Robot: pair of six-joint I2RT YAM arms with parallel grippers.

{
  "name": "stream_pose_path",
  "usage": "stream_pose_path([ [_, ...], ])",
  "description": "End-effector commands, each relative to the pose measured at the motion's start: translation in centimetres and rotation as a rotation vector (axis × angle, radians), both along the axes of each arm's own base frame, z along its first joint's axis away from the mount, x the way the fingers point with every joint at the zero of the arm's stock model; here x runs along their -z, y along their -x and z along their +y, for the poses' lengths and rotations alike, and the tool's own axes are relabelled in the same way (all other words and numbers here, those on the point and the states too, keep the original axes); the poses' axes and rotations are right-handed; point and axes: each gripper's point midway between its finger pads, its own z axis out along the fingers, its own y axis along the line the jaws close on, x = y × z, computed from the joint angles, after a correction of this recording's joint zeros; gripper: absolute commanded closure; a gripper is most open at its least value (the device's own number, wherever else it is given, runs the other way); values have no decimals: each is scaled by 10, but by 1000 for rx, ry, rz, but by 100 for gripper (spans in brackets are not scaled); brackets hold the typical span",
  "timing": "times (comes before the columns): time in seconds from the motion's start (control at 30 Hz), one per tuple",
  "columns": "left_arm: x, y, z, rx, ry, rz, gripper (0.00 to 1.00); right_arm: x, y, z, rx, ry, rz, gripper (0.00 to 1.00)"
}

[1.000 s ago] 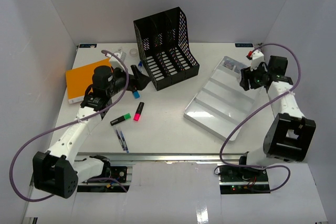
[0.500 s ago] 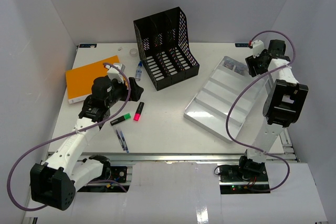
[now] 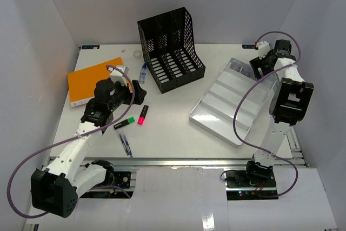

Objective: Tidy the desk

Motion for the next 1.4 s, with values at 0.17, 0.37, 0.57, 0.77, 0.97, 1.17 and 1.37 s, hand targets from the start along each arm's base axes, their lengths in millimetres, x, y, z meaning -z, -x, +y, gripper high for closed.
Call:
stream_pose_path([
  [0.17,6,1,0,6,-17,9,2,-37,3,-3,-35,0,-93,6],
  [0.37,10,1,-2,17,-18,21,2,-97,54,74,-341,-253,-150,6],
  [0.57,29,-16,3,-8,54,106,2,-105,193,230,-850,-618,-2,6],
  [0.77,34,-53,12,-32,351,235,11,-106,281,321,-1072,-763,19,6],
  [0.97,58,-124,19,-137,408,343,16,-85,288,306,-1037,-755,-17,5],
  [1.17,71,-212,43,-376,467,420,39,-97,285,297,-1013,-774,-61,6],
  [1.37,95,-283,65,-544,422,433,48,-110,284,294,-1014,-733,-111,6],
])
